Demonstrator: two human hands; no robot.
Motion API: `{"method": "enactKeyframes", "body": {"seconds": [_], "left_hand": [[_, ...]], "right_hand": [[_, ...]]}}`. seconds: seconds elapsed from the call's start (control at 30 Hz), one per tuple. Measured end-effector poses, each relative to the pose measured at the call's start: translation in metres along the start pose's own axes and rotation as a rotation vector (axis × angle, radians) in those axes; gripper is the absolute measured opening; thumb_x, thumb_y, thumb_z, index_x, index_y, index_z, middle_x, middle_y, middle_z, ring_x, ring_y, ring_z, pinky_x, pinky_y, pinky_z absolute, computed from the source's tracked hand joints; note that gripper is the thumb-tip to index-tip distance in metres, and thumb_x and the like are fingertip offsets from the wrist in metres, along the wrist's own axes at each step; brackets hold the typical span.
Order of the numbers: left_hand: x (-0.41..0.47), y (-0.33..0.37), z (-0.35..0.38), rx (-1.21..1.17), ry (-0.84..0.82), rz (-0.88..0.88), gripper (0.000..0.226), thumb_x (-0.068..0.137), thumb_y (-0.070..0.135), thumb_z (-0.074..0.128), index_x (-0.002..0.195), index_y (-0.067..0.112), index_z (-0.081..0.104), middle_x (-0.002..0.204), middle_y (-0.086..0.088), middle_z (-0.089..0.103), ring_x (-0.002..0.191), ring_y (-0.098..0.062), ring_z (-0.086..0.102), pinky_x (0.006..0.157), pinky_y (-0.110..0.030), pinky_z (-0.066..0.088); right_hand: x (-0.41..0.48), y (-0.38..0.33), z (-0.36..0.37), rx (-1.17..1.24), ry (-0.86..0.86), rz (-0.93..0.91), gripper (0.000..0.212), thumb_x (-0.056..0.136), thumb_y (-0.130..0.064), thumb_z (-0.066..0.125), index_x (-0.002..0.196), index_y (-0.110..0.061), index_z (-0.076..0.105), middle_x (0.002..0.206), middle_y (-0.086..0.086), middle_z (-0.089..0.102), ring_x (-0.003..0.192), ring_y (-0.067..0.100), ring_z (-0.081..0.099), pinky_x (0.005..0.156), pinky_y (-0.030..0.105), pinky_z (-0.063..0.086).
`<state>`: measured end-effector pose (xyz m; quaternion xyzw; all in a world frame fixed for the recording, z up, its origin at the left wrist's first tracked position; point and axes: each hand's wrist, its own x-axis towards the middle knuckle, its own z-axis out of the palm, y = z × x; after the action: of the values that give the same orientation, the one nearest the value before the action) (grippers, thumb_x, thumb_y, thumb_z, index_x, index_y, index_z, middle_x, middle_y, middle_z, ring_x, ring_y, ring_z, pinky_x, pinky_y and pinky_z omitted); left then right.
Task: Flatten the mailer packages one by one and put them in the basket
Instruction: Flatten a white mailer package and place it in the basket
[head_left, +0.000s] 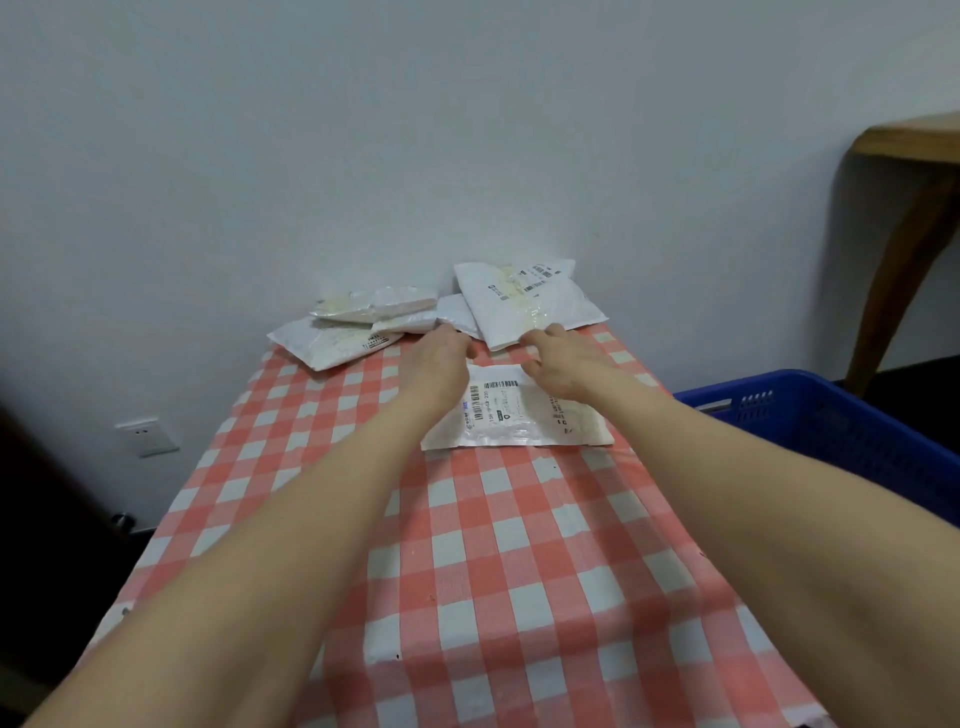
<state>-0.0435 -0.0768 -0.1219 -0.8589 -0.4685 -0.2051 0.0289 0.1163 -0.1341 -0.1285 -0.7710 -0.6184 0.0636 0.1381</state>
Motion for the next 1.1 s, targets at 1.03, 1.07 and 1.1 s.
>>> {"method": "enactKeyframes", "body": {"seconds": [1.03, 1.07, 1.1], "left_hand": [[0.001, -0.004, 0.074, 0.076, -0.38, 0.102, 0.052, 0.102, 0.032, 0.013, 0.153, 0.025, 0.006, 0.161, 0.001, 0.007, 0.148, -0.021, 0.003, 0.12, -0.041, 0.007], [0.001, -0.004, 0.074, 0.075, -0.383, 0.099, 0.052, 0.102, 0.032, 0.013, 0.153, 0.025, 0.006, 0.161, 0.001, 0.007, 0.148, -0.021, 0.004, 0.12, -0.041, 0.007], [0.0, -0.004, 0.074, 0.071, -0.388, 0.094, 0.052, 0.102, 0.032, 0.013, 0.153, 0.025, 0.006, 0.161, 0.001, 0.007, 0.148, -0.022, 0.004, 0.12, -0.042, 0.007]], "right_hand": [[0.014, 0.002, 0.069, -0.113, -0.202, 0.036, 0.059, 0.101, -0.046, 0.01, 0.153, -0.026, -0.009, 0.161, 0.004, -0.013, 0.146, 0.026, -0.02, 0.118, 0.049, -0.009], [0.014, 0.002, 0.07, -0.116, -0.2, 0.036, 0.059, 0.101, -0.047, 0.009, 0.153, -0.026, -0.009, 0.161, 0.003, -0.012, 0.146, 0.026, -0.019, 0.118, 0.049, -0.009], [0.014, 0.002, 0.07, -0.117, -0.2, 0.036, 0.059, 0.101, -0.047, 0.009, 0.153, -0.026, -0.009, 0.161, 0.003, -0.012, 0.147, 0.026, -0.019, 0.118, 0.049, -0.009]]}}
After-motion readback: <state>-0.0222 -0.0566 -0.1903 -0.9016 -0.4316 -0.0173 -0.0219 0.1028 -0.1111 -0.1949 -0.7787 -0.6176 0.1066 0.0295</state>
